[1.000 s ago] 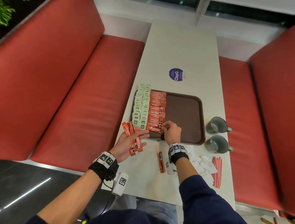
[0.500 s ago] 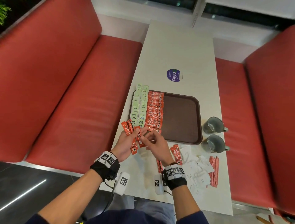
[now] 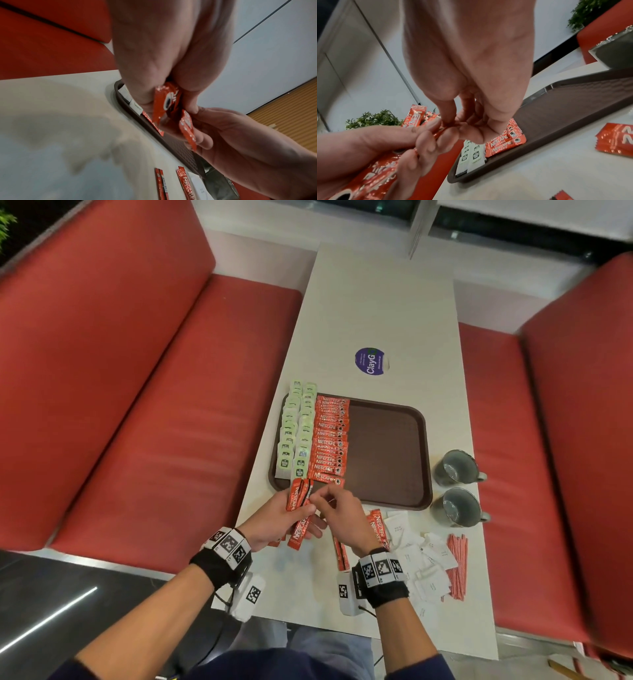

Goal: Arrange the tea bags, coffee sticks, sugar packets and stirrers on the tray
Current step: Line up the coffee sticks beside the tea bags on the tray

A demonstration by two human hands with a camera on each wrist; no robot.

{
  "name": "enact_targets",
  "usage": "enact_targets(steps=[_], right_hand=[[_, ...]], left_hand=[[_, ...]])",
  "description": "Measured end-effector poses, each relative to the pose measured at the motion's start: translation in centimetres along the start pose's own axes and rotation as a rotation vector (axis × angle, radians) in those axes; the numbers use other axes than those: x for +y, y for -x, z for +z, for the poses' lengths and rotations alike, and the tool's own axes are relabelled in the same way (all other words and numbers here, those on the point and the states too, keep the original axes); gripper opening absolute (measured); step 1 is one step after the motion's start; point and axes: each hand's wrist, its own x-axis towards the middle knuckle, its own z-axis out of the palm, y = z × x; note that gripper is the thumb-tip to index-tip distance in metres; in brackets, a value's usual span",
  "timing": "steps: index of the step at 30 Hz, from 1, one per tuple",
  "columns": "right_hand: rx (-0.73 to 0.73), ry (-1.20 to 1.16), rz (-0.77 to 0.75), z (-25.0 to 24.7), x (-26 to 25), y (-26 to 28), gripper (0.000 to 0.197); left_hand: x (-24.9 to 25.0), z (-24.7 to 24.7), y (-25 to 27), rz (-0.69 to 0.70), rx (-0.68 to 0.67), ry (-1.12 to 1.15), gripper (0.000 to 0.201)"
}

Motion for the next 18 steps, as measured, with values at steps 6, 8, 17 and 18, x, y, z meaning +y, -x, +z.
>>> enact_targets(steps=[6, 8, 17, 18], right_hand=[[0.126, -0.175, 0.108, 0.4, 0.9, 0.3, 0.021], [0.192, -0.254, 0.152, 0.1, 1.0, 0.6, 0.020], [0.169, -0.257, 0.101, -2.0, 1.9, 1.3, 0.008], [0.141, -0.195, 0.076, -2.3, 2.0, 1.2, 0.009]], left_hand=[[-0.1, -0.4, 0.2, -0.017, -0.037, -0.028, 0.031], [-0.2, -0.6, 0.4, -0.018, -0.037, -0.069, 0.027], [0.7, -1.3, -0.2, 0.024, 0.238, -0.173, 0.024], [0.7, -1.3, -0.5, 0.042, 0.260, -0.177, 0.022]])
